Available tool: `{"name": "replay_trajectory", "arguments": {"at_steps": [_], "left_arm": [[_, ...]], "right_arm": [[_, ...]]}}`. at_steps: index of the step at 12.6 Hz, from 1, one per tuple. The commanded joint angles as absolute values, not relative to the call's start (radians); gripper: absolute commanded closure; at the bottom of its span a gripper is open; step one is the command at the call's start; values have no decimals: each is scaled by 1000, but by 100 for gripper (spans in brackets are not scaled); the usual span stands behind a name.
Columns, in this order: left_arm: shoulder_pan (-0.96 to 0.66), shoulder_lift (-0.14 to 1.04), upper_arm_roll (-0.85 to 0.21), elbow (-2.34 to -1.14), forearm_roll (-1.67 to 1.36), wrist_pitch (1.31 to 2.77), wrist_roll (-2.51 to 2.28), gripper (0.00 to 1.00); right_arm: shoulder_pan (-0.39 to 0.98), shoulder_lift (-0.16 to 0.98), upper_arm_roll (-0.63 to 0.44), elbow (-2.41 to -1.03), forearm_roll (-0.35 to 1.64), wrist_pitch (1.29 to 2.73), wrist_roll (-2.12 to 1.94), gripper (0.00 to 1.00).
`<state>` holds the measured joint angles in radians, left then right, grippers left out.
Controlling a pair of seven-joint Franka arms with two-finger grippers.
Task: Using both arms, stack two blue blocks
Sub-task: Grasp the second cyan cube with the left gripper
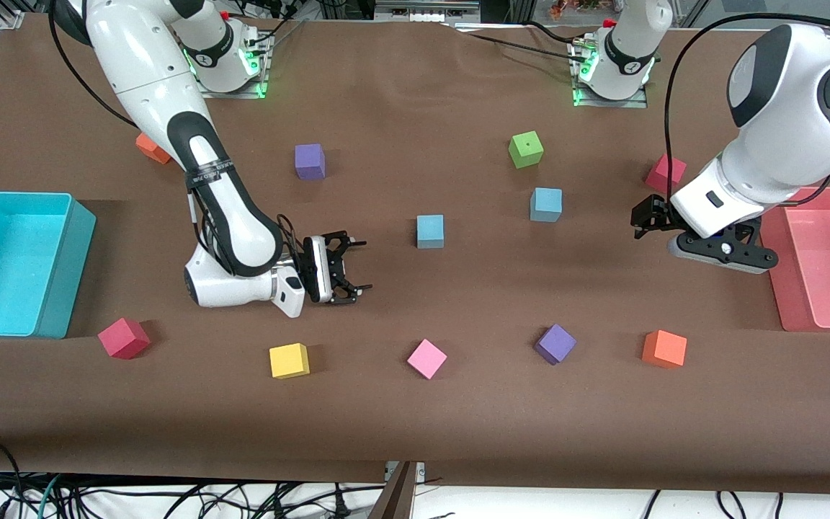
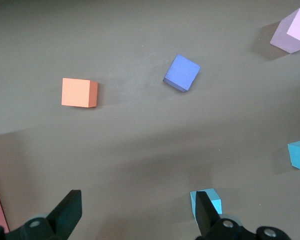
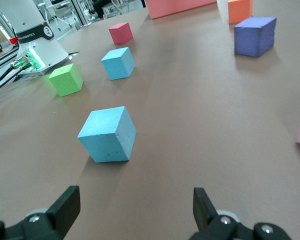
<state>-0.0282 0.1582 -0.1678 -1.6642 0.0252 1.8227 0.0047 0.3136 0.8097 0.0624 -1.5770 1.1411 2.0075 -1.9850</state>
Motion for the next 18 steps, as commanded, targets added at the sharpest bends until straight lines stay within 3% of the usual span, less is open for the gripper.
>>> {"name": "replay_trajectory", "arguments": {"at_steps": [1, 6, 18], "left_arm": [[-23, 164, -167, -1648, 48, 1821, 17, 0], [-23, 166, -166, -1647, 49, 1822, 17, 0], [-23, 161, -172, -1655, 29, 1812, -6, 0]], "right_arm": [[342, 805, 67, -1626, 1187, 2068, -2071, 0], [410, 825, 66, -1644, 1345, 2134, -2152, 0], [423, 845, 67, -1654, 1436, 2146, -2244, 0]]}}
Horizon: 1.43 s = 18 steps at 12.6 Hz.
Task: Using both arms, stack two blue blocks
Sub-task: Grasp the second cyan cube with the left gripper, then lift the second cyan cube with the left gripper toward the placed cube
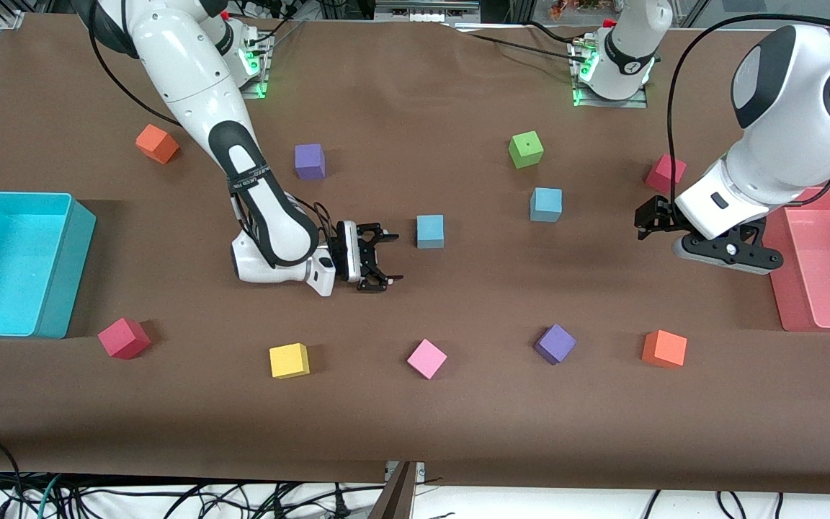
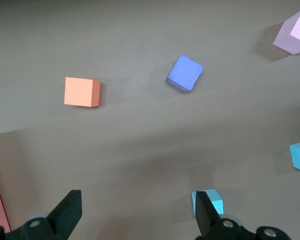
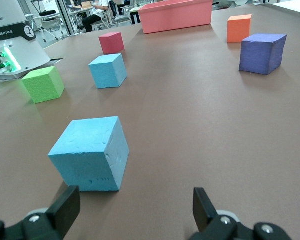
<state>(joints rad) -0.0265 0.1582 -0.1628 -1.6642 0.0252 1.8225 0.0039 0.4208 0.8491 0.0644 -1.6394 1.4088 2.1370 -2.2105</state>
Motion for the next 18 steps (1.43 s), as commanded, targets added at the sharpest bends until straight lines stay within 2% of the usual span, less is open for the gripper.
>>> {"name": "replay_trajectory", "arguments": {"at_steps": [1, 7, 8, 12, 15, 18], "left_arm": [[-34, 160, -173, -1658, 29, 1766, -20, 0], [-43, 167, -250, -1775, -17, 1755, -115, 0], [-43, 164, -250, -1805, -15, 1787, -115, 0], [-48, 100, -284, -2058, -17, 2003, -121, 0], [-49, 107, -325, -2215, -20, 2159, -124, 0], [-51, 141, -350, -2310, -26, 2281, -132, 0]], "right_arm": [[423, 847, 67, -1657, 1439, 2146, -2253, 0], [431, 853, 67, -1667, 1516, 2143, -2316, 0], [431, 853, 67, -1667, 1517, 2141, -2316, 0], [448, 853, 67, -1667, 1571, 2141, -2344, 0], [456, 853, 67, -1667, 1589, 2145, -2352, 0], [459, 857, 67, -1667, 1591, 2145, -2361, 0]]}}
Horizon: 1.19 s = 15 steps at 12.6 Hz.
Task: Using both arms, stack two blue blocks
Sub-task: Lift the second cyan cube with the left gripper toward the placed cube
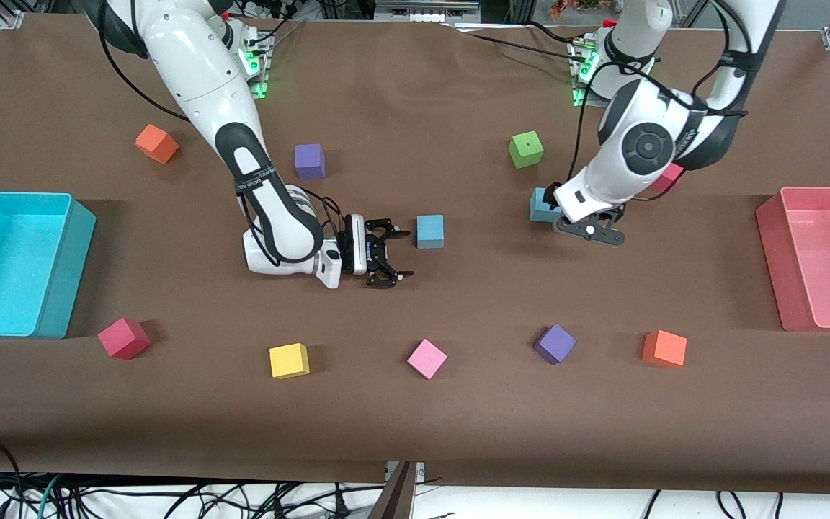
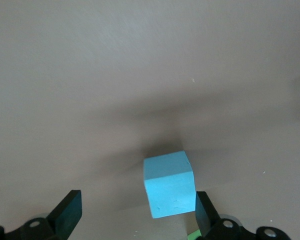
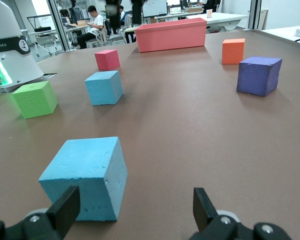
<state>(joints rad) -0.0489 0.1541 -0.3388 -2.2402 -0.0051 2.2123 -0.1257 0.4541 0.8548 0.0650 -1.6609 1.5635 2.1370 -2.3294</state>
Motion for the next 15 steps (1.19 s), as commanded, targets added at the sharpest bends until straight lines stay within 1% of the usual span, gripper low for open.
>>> {"name": "replay_trajectory", "arguments": {"at_steps": [1, 2, 5, 9, 13, 14, 15], "left_arm": [[-51, 143, -362, -2357, -26, 2354, -132, 0], [-51, 147, -368, -2390, -26, 2402, -132, 0], [-67, 179, -371, -2405, -28, 2416, -144, 0], [-77, 251, -374, -2433, -29, 2549, -147, 0], [-75, 261, -373, -2451, -28, 2565, -147, 1], [-74, 262, -373, -2456, -28, 2565, -147, 6], [-74, 259, -373, -2456, -28, 2565, -147, 28]], "right_arm": [[459, 859, 67, -1667, 1595, 2145, -2373, 0], [459, 861, 67, -1674, 1597, 2145, -2385, 0], [460, 861, 67, -1693, 1597, 2145, -2401, 0], [460, 861, 67, -1707, 1598, 2146, -2419, 0], [476, 861, 67, -1706, 1641, 2148, -2422, 0], [476, 859, 66, -1706, 1641, 2151, -2425, 0], [476, 861, 67, -1706, 1641, 2152, -2428, 0]]}}
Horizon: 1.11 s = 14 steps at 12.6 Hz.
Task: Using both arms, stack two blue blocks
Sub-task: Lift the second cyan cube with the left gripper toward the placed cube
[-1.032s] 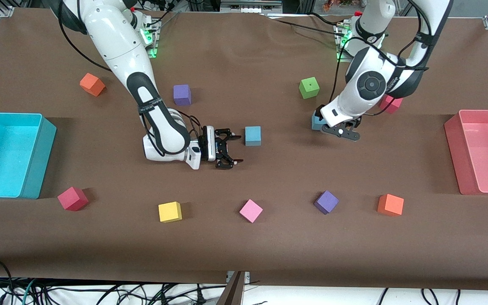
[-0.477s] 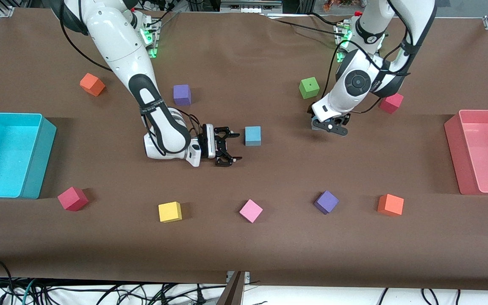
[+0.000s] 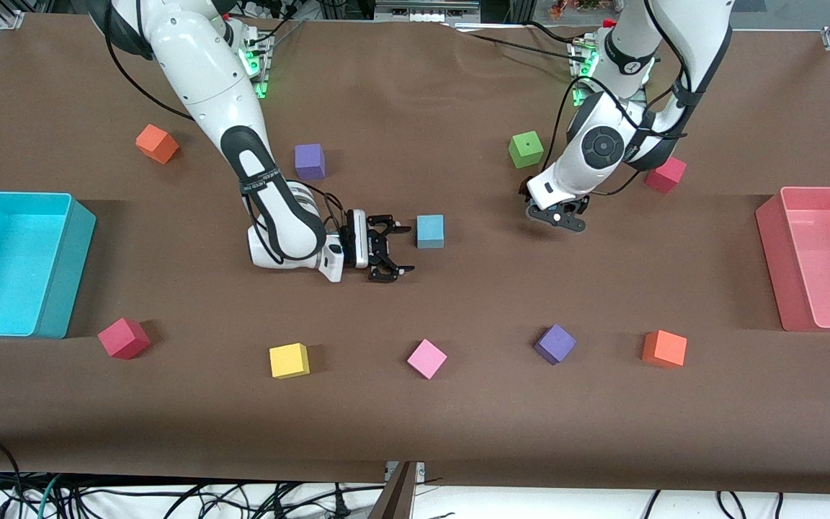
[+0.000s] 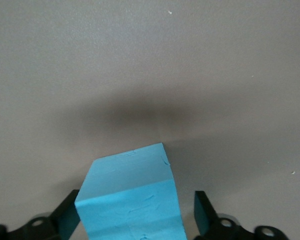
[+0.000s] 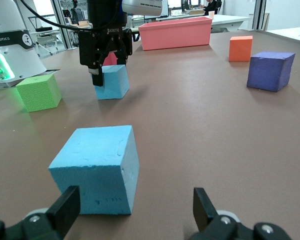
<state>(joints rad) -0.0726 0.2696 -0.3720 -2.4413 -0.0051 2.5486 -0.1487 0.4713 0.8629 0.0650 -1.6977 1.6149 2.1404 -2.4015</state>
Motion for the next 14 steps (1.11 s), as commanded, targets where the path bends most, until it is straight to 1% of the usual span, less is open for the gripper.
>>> {"name": "replay_trajectory", "arguments": {"at_steps": [1, 2, 3, 6, 7, 9, 11, 13, 14], "left_arm": [[-75, 258, -374, -2456, -28, 2563, -147, 61], [-75, 253, -374, -2456, -28, 2560, -147, 75], [-75, 249, -374, -2451, -28, 2554, -147, 77], [-75, 212, -379, -2436, -28, 2522, -149, 78], [-84, 201, -394, -2401, -29, 2485, -155, 78], [-86, 202, -416, -2297, -32, 2345, -196, 78], [-103, 227, -419, -2150, -37, 2220, -215, 77], [-153, 291, -419, -1990, -43, 2123, -283, 76], [-187, 342, -419, -1918, -67, 2117, -331, 74]], "right_arm": [[474, 859, 66, -1706, 1641, 2152, -2433, 0], [474, 859, 66, -1706, 1641, 2152, -2433, 0], [474, 859, 66, -1706, 1640, 2151, -2433, 0], [474, 859, 64, -1707, 1637, 2151, -2433, 0], [474, 859, 64, -1710, 1637, 2151, -2434, 0], [476, 859, 64, -1712, 1637, 2152, -2433, 0], [476, 858, 64, -1721, 1637, 2152, -2434, 0], [476, 857, 64, -1726, 1637, 2152, -2433, 0], [476, 857, 64, -1726, 1638, 2152, -2433, 0]]}}
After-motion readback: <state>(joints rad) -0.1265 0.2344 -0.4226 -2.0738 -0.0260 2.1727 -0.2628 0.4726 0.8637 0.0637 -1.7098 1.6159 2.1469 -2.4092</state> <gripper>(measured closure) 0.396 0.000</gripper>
